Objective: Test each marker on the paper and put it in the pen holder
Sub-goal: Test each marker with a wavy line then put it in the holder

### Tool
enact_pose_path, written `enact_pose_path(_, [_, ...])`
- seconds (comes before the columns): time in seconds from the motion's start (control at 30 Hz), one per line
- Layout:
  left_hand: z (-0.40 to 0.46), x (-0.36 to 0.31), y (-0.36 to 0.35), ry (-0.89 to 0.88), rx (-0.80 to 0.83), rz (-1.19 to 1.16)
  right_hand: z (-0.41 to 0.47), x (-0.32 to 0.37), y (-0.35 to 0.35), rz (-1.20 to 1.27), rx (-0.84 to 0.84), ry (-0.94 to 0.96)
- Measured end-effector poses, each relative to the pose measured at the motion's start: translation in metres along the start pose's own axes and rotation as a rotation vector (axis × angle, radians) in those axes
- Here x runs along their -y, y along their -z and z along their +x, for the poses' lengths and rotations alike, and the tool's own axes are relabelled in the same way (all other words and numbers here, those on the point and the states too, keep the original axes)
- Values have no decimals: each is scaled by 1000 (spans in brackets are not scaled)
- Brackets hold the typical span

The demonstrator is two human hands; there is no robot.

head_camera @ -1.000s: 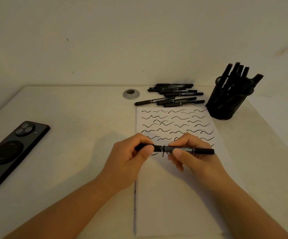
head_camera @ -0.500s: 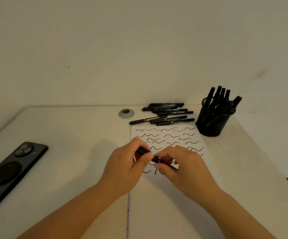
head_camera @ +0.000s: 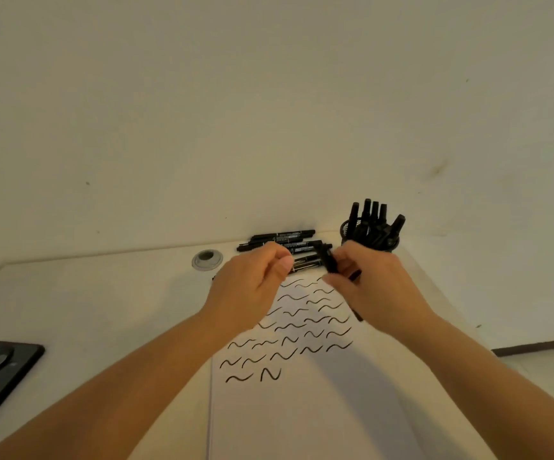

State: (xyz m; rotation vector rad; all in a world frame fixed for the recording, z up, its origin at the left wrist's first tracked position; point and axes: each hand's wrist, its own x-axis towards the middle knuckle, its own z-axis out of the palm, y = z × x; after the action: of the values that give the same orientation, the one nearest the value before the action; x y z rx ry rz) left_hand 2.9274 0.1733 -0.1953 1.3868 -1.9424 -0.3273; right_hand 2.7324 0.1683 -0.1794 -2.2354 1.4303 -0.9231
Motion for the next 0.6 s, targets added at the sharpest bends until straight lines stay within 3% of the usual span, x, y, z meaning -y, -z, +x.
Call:
enact_pose_path(0.2, [44,42,-21,122,205,322,35,-14,45,116,-235,-39])
enact_pose_path(0.4, [53,70,-40,124,261,399,55,-23,59,268,-549,-38])
enact_pose_path(0.6, [55,75,-51,132,248,460,57,-37,41,248,-557,0])
